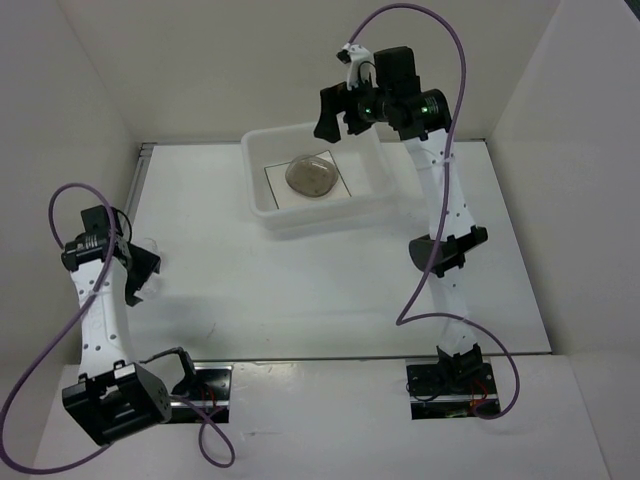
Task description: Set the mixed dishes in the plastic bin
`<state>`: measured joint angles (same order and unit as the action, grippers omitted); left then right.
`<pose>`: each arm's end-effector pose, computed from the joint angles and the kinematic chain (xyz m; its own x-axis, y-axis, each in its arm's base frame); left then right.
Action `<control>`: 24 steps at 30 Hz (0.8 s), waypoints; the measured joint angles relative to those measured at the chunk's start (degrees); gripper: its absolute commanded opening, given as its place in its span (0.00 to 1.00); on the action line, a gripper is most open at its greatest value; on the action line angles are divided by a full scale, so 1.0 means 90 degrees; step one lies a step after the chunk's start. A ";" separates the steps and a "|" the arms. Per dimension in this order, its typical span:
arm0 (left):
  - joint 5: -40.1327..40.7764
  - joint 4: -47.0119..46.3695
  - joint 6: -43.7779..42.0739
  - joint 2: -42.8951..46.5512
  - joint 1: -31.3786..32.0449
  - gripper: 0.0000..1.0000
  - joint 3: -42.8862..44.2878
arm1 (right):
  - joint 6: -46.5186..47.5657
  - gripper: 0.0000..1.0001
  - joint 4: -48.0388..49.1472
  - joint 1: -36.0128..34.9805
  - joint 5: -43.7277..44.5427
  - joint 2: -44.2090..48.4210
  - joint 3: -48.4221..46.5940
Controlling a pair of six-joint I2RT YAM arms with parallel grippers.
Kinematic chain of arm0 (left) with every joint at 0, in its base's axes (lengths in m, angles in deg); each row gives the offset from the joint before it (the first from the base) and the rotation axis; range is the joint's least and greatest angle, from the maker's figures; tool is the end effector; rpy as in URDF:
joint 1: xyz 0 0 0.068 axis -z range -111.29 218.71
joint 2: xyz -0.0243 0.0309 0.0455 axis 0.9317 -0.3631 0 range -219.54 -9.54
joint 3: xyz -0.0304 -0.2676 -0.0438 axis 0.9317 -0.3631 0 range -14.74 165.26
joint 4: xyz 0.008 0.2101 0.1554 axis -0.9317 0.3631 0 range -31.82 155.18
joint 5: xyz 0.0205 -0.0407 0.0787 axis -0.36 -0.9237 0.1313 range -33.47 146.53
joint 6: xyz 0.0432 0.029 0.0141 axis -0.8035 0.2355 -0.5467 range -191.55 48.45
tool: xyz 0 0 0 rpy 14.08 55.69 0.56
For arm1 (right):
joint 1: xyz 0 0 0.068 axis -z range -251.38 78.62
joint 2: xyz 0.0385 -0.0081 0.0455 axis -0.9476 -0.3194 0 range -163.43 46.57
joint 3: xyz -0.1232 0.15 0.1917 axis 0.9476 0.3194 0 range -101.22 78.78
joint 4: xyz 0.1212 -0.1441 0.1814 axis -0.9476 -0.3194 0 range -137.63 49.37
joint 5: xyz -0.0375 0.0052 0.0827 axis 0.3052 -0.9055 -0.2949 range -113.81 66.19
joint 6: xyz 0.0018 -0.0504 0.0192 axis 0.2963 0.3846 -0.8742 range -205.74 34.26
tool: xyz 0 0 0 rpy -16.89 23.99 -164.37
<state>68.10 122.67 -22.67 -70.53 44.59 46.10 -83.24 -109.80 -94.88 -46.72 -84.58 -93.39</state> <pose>0.1648 0.0815 0.3053 -0.1817 -0.8900 -0.4182 -0.9362 0.2867 -0.2034 0.3918 0.1856 0.4680 -0.4024 -0.2189 -0.8889 -0.7004 0.6988 0.1450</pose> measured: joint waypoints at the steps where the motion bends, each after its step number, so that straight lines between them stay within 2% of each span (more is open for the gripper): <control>1: 0.0019 0.0019 0.0104 0.0058 0.0000 0.74 -0.0036 | 0.0017 1.00 -0.0053 -0.0019 0.0007 0.0007 0.0000; 7: -0.0012 0.0041 0.0770 0.0036 0.0000 0.74 -0.0323 | 0.0066 1.00 -0.0299 -0.0114 0.0005 0.0039 -0.0002; 14: 0.0121 -0.0075 0.1554 -0.0602 -0.0126 0.74 -0.0347 | 0.0117 1.00 -0.0403 -0.0121 0.0024 0.0056 -0.0002; 24: 0.0403 -0.0238 0.2395 -0.0619 -0.0362 0.74 -0.0393 | 0.0143 1.00 -0.0471 -0.0121 0.0155 0.0192 0.0012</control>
<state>71.73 120.52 -1.12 -76.11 41.33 42.56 -81.95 -114.04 -95.98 -45.32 -82.86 -93.28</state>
